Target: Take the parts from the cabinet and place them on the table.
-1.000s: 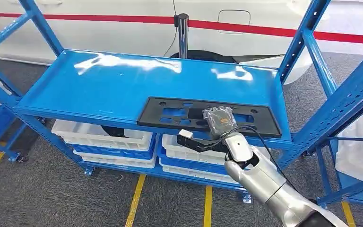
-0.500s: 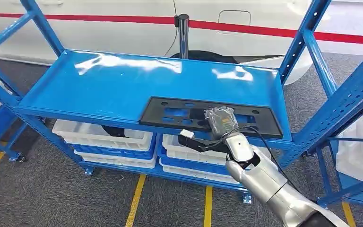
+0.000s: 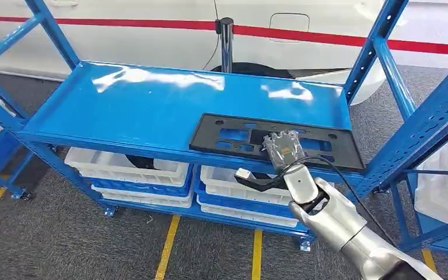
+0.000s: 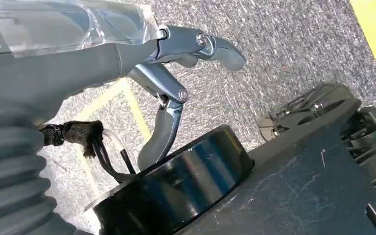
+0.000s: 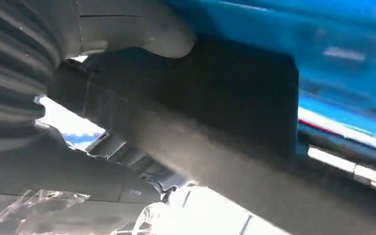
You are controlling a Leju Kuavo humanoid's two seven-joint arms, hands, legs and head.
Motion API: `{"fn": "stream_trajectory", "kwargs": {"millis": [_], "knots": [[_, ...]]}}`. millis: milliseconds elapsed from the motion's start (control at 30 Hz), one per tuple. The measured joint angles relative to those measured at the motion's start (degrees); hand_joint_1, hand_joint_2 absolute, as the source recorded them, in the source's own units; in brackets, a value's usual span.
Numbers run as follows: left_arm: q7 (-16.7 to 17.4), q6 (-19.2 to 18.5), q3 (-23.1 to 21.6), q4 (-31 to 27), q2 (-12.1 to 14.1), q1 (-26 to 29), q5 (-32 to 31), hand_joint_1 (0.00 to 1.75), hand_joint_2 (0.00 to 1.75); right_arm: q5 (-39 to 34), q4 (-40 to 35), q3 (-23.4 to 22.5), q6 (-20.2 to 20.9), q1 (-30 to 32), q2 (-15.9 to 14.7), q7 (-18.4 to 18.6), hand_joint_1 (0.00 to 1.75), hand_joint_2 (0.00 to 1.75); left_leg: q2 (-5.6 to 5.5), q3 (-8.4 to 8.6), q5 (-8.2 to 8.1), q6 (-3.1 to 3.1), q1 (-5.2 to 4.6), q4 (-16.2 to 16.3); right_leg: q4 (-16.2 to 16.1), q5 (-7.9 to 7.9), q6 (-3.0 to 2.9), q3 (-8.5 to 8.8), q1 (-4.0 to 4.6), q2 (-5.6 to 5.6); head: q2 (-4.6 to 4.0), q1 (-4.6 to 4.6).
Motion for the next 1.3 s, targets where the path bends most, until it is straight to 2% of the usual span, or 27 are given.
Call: {"fn": "stream_trajectory", "kwargs": {"millis": [233, 667, 1300], "knots": [[-1.31, -0.15, -0.02, 0.0, -0.04, 0.04, -0.61, 0.0, 1.75, 3.4, 0.0, 1.11, 1.14, -1.3, 0.0, -1.31, 1.75, 1.75, 0.0, -0.03, 0.0, -0.01, 0.01, 0.0, 0.01, 0.0, 0.0, -0.04, 0.02, 0.0, 0.0, 0.0], [-0.9, -0.61, -0.02, 0.0, -0.42, -0.25, -1.33, 0.0, 1.75, 4.43, -0.09, 2.34, 2.12, -2.62, 0.11, -1.86, 1.75, 1.75, 0.0, -0.04, 0.0, -0.01, 0.06, 0.0, 0.01, 0.0, 0.0, -0.06, 0.06, 0.0, 0.0, 0.0], [-0.55, -0.57, -0.04, -0.02, -0.46, -0.49, -2.27, 0.0, 1.75, 4.61, -5.91, 2.08, 1.44, -7.1, 0.09, 0.34, 1.75, 1.75, 0.0, -0.07, 0.0, -0.01, 0.07, 0.0, 0.02, -0.01, 0.0, -0.11, 0.07, 0.0, 0.0, 0.0]]}}
